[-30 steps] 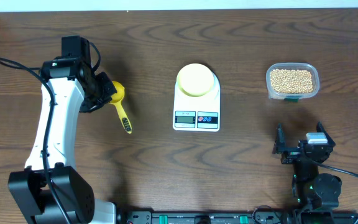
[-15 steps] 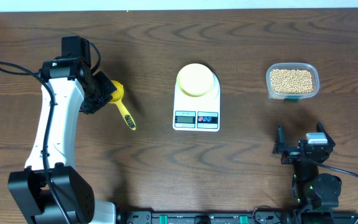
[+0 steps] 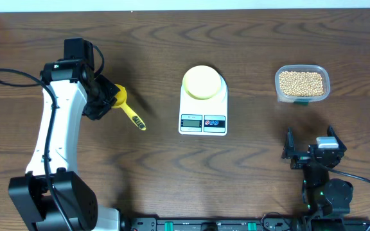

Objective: Scoop item into bowl and weigh 50g on scale
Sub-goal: 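Rotate the scoop handle toward the scale with the left gripper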

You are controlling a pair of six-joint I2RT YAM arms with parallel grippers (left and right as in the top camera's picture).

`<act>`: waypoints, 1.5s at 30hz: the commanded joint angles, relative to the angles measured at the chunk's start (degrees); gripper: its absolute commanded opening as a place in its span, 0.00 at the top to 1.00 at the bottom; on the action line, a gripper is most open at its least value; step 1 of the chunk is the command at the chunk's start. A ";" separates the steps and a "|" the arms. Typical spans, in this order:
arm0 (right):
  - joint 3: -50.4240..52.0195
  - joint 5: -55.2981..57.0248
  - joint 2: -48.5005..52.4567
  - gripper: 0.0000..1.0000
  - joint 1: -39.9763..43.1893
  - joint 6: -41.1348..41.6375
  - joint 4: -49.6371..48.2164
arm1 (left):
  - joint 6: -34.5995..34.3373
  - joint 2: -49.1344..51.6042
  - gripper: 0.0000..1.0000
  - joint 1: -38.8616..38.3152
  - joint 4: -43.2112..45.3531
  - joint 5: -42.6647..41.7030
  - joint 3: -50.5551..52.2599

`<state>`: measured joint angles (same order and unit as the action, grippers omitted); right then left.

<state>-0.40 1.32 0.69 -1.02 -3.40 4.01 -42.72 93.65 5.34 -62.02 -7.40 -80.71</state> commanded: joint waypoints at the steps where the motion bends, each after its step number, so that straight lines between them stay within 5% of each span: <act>1: 0.09 0.48 -0.20 0.01 0.22 -0.52 0.15 | -6.34 -1.07 0.93 -0.09 -0.57 -0.13 -0.42; 37: 0.09 0.48 -0.20 0.01 0.22 -0.52 0.15 | -8.68 -1.07 0.92 -3.76 -0.90 -7.19 -0.42; 45: 0.09 0.48 -0.20 0.01 0.22 -0.50 0.15 | -14.71 -1.07 0.92 -7.15 -0.92 -7.15 -0.42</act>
<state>-0.40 1.30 0.69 -1.02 -3.40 4.01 -54.02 93.65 -1.19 -62.63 -14.31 -80.71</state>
